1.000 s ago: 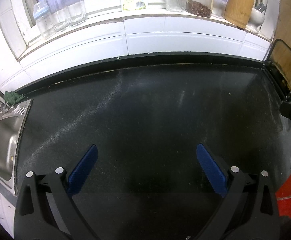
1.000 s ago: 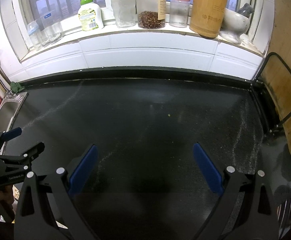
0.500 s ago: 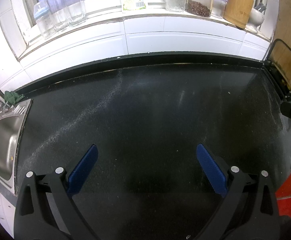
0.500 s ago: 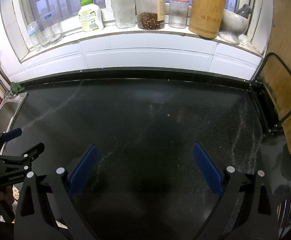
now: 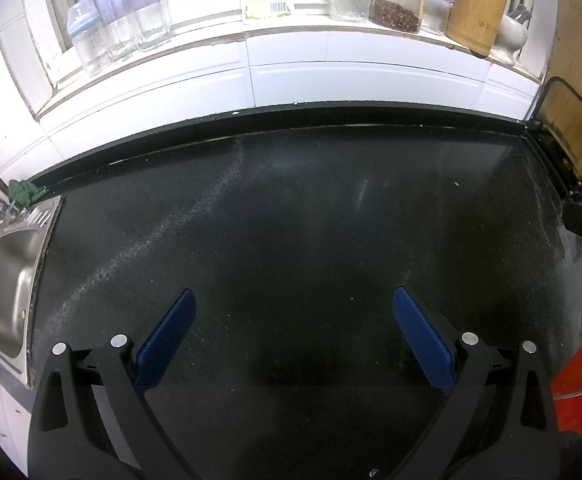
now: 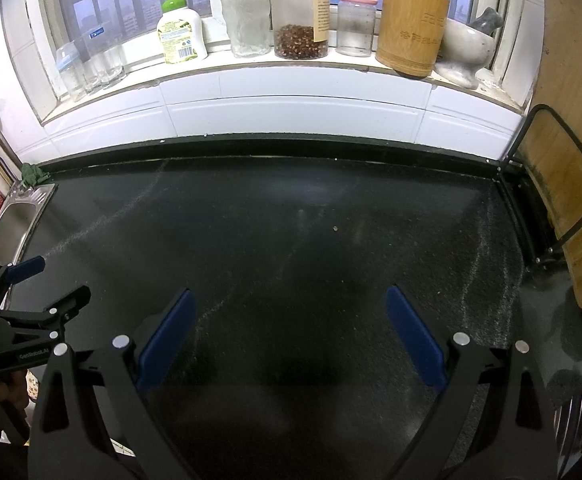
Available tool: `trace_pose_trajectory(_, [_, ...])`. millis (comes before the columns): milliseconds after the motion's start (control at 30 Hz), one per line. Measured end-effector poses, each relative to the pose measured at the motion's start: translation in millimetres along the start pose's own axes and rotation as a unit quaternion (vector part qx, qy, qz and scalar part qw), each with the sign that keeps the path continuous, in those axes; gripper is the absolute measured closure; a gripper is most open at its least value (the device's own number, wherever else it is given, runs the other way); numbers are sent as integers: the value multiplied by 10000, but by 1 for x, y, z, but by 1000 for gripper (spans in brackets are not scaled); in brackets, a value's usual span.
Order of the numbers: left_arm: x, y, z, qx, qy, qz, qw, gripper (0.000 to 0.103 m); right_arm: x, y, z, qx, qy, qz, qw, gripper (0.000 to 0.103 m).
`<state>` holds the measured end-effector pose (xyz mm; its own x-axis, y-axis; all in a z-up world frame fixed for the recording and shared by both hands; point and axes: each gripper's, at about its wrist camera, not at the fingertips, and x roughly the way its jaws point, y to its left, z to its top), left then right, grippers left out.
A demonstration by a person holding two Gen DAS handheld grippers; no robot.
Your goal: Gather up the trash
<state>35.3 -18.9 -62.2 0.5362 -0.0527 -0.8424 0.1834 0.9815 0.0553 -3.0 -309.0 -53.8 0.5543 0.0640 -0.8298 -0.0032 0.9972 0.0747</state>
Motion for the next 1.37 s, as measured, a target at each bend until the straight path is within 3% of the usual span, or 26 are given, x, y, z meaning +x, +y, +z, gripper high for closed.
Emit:
trace_pose_trajectory(700, [1,-3,-5,3,120,-9,9999,7,-1,-3,-2,8,30,32,10000,11])
trace_pose_trajectory(1367, [24,-1,0,-107,243,-72,9996,7,31,-16,8,-19,212,125,9997,11])
